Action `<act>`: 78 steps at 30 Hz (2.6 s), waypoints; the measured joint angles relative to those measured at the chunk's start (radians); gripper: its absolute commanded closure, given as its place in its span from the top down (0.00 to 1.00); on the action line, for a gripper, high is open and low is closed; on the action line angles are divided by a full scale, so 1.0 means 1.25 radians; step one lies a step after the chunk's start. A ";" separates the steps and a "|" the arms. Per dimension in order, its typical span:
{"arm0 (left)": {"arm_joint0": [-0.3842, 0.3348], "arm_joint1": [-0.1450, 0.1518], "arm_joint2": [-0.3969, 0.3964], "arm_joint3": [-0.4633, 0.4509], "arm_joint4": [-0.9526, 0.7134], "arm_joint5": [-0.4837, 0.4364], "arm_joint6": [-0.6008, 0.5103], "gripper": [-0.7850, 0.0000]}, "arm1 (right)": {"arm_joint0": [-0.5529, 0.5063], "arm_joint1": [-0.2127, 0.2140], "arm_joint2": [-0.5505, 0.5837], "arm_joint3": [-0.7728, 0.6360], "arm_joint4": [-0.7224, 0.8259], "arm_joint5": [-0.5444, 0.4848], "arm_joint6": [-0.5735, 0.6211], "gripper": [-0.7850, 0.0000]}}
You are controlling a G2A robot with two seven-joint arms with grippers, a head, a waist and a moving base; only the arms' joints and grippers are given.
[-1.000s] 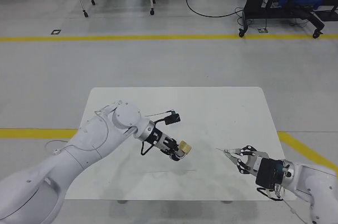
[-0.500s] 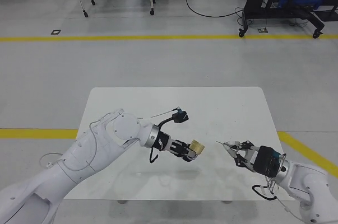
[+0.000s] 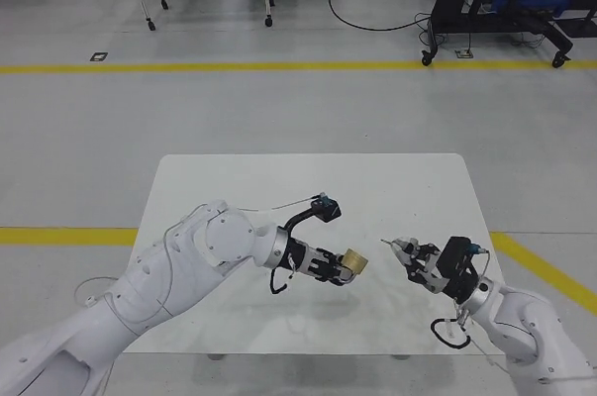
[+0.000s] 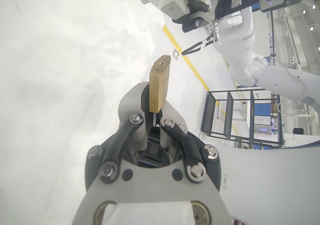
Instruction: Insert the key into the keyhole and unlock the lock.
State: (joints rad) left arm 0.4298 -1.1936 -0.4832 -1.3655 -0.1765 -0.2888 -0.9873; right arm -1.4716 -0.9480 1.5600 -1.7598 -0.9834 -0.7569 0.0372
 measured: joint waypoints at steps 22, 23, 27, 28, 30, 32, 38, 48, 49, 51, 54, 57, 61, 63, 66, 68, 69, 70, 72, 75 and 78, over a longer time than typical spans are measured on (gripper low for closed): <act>-0.011 -0.047 -0.031 0.156 -0.250 -0.096 -0.213 0.00 | 0.012 -0.006 -0.035 -0.080 -0.210 0.116 -0.027 0.00; -0.014 -0.053 -0.027 0.164 -0.257 -0.088 -0.211 0.00 | 0.006 -0.007 -0.040 -0.092 -0.249 0.140 -0.041 0.00; -0.023 -0.074 -0.015 0.190 -0.277 -0.074 -0.212 0.00 | -0.011 -0.008 -0.052 -0.129 -0.353 0.190 -0.069 0.00; -0.025 -0.078 -0.013 0.197 -0.281 -0.074 -0.212 0.00 | -0.014 -0.008 -0.052 -0.135 -0.369 0.193 -0.073 0.00; -0.028 -0.088 -0.010 0.214 -0.292 -0.076 -0.216 0.00 | -0.020 -0.007 -0.052 -0.146 -0.399 0.193 -0.076 0.00; -0.031 -0.097 -0.009 0.230 -0.301 -0.081 -0.220 0.00 | -0.025 -0.006 -0.054 -0.155 -0.414 0.179 -0.082 0.00; -0.038 -0.117 -0.006 0.265 -0.305 -0.085 -0.237 0.00 | -0.027 -0.003 -0.059 -0.173 -0.448 0.127 -0.099 0.00; -0.047 -0.139 -0.006 0.293 -0.277 -0.079 -0.256 0.00 | -0.015 -0.006 -0.069 -0.175 -0.431 0.120 -0.111 0.00; -0.047 -0.140 -0.007 0.296 -0.274 -0.077 -0.255 0.00 | -0.014 -0.006 -0.069 -0.175 -0.427 0.118 -0.112 0.00; -0.047 -0.142 -0.011 0.301 -0.266 -0.075 -0.252 0.00 | -0.012 -0.007 -0.068 -0.174 -0.415 0.113 -0.115 0.00; -0.047 -0.145 -0.016 0.305 -0.256 -0.072 -0.252 0.00 | -0.008 -0.007 -0.067 -0.170 -0.401 0.108 -0.115 0.00; -0.052 -0.147 -0.017 0.311 -0.228 -0.059 -0.250 0.00 | -0.008 -0.008 -0.065 -0.161 -0.389 0.106 -0.114 0.00; -0.083 -0.148 0.003 0.308 -0.130 0.006 -0.267 0.00 | -0.009 -0.008 -0.047 -0.142 -0.373 0.115 -0.109 0.00; -0.117 -0.149 0.025 0.294 -0.048 0.056 -0.315 0.00 | -0.011 -0.007 -0.030 -0.132 -0.361 0.119 -0.108 0.00; -0.172 -0.149 0.056 0.259 0.080 0.125 -0.386 0.00 | -0.017 -0.006 -0.006 -0.123 -0.349 0.118 -0.109 0.00; -0.206 -0.147 0.069 0.226 0.160 0.165 -0.421 0.00 | -0.022 -0.005 0.006 -0.121 -0.343 0.118 -0.113 0.00; -0.217 -0.146 0.071 0.210 0.186 0.177 -0.432 0.00 | -0.024 -0.005 0.009 -0.120 -0.341 0.118 -0.114 0.00; -0.227 -0.145 0.072 0.194 0.207 0.188 -0.438 0.00 | -0.026 -0.005 0.012 -0.120 -0.339 0.119 -0.116 0.00; -0.243 -0.141 0.078 0.161 0.254 0.215 -0.440 0.00 | -0.029 -0.006 0.014 -0.121 -0.333 0.121 -0.120 0.00; -0.255 -0.138 0.099 0.112 0.329 0.260 -0.438 0.00 | -0.033 -0.007 0.011 -0.118 -0.328 0.122 -0.125 0.00; -0.242 -0.136 0.105 0.068 0.372 0.272 -0.415 0.00 | -0.033 -0.008 0.008 -0.114 -0.323 0.119 -0.129 0.00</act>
State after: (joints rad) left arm 0.1275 -1.3633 -0.3520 -1.2801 0.2888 0.0507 -1.5064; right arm -1.5127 -0.9575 1.5695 -1.9021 -1.3872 -0.6082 -0.1245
